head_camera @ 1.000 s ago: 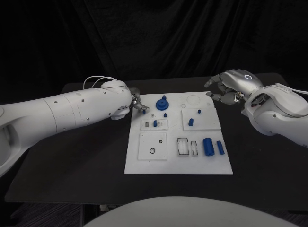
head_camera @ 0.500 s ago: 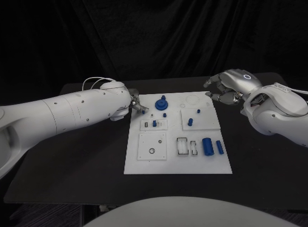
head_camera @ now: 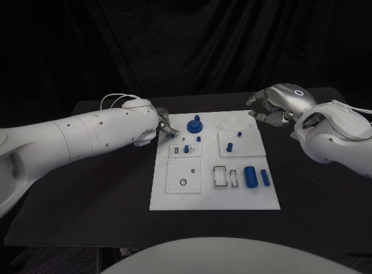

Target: Assemble the parts on the task board

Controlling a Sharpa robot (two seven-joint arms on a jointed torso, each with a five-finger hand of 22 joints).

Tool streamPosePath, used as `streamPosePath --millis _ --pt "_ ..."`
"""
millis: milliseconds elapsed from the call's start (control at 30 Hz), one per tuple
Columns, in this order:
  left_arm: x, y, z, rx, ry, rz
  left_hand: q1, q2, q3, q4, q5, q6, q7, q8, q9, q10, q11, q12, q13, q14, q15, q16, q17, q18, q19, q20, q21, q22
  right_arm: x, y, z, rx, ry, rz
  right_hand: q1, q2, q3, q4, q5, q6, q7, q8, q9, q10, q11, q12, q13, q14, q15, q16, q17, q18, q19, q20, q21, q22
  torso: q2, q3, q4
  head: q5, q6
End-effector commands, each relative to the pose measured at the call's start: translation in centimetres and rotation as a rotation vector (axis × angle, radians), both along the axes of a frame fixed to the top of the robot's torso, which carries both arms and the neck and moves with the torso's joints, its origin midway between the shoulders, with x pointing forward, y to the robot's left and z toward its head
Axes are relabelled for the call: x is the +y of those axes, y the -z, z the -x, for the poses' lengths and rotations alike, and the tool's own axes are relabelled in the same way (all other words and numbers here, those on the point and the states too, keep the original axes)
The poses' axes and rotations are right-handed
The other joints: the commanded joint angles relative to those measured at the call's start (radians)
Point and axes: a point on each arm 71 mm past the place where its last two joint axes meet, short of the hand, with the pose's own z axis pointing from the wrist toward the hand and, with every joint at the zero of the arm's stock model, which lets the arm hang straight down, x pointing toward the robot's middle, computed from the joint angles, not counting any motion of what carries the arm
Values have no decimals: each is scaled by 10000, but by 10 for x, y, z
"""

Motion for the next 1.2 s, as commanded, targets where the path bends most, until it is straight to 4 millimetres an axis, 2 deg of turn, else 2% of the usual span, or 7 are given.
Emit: streamPosePath --millis 33,267,433,533,800,1033,1200 --pt "-3 0 0 -41 168 216 160 24 137 -10 92 87 -16 -41 -24 1043 12 33 2630 1074 39 25 2634 92 458 21 -63 1902 -1 1 0 62 181 38 -22 73 57 -1 62 64 -7 3 -12 535 57 -56 2089 831 101 -9 1975 86 731 68 -56 2412 0 1 14 0 -1" --pt "-3 0 0 -88 218 286 320 -37 385 -9 576 180 -56 -14 -46 1043 -23 33 2630 1074 12 25 2634 85 476 -6 -53 1930 -1 2 0 88 184 61 -5 84 77 -10 70 63 -7 0 -17 528 54 -64 2081 830 100 -15 1970 85 733 69 -53 2413 -2 0 34 3 -1" --pt "-4 0 0 -111 251 321 478 -131 733 -4 992 342 -147 142 80 1043 -102 33 2630 1074 -51 25 2634 80 492 -62 -45 1955 -1 2 0 104 184 72 11 91 97 -21 88 59 -7 -5 -23 530 50 -63 2083 831 98 -13 1972 88 728 68 -62 2410 -3 -5 42 8 -1" --pt "-4 0 0 -113 249 320 523 -176 867 1 1089 359 -166 187 131 1043 -124 33 2630 1074 -68 25 2634 76 505 -81 -37 1971 -1 2 0 110 182 75 26 97 116 -30 114 56 -7 -10 -30 530 48 -63 2083 832 96 -9 1975 86 731 67 -57 2412 2 -7 42 16 -1" --pt "-4 0 1 -186 64 270 670 -497 1624 -2 1529 398 -258 471 469 1043 -208 33 2630 1074 -153 25 2634 68 531 -166 -26 2008 -1 2 0 133 199 86 42 99 153 -43 190 42 -3 -25 -46 529 49 -65 2081 831 95 -14 1971 88 729 66 -62 2410 8 -2 35 44 -1" --pt "-2 -1 6 -227 -411 699 705 -840 2393 -79 1559 365 -292 577 607 1043 -245 33 2630 1074 -196 25 2634 69 534 -217 -38 2009 -3 2 0 164 256 110 43 101 164 -44 214 44 -1 -26 -49 529 51 -66 2080 830 95 -15 1970 87 730 65 -60 2411 -5 -5 24 46 -1" --pt "-2 -1 14 -17 -655 1226 697 -967 2690 -140 1578 346 -288 585 625 1043 -249 33 2630 1074 -203 25 2634 67 539 -222 -39 2015 -5 2 0 174 308 120 43 101 164 -44 214 44 -1 -26 -49 529 51 -66 2080 830 95 -15 1970 87 730 65 -60 2411 -7 -5 28 63 -1"
